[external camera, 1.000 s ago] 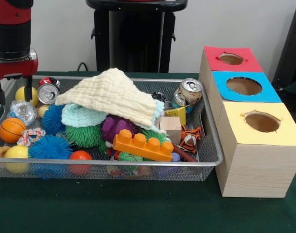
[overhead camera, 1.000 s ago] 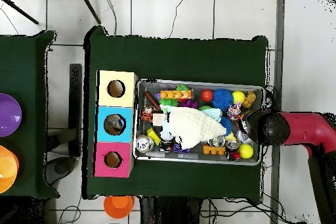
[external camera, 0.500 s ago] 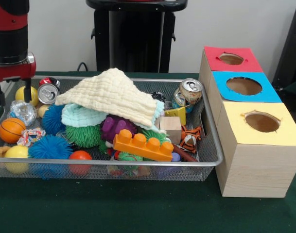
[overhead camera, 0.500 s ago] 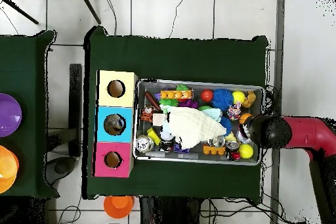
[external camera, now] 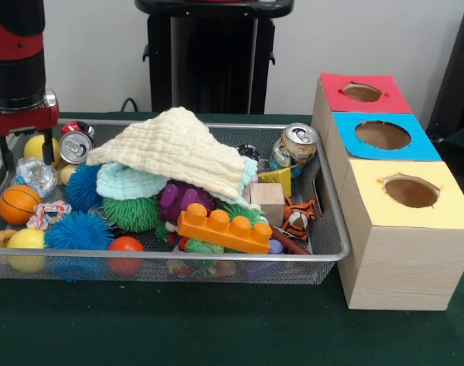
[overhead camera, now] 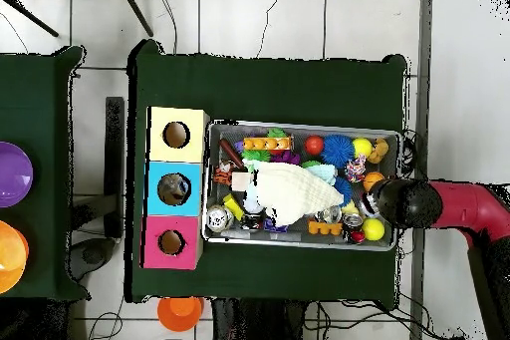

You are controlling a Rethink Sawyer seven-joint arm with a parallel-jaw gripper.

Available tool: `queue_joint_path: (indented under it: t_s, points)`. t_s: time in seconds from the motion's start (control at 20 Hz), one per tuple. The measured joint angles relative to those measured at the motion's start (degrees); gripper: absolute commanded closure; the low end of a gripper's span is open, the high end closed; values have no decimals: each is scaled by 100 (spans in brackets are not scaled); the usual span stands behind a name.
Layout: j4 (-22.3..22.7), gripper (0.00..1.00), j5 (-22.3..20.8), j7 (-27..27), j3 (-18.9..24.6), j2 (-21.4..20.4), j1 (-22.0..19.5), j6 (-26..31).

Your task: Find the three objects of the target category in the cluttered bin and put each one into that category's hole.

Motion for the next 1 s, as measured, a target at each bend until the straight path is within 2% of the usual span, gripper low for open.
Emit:
queue_joint_path:
  t_s: [0.3,1.0]
  points:
    - [0,0,-5,0,-46,-1,33,0]
    - [-3,0,-349,0,-299,11,251,-1]
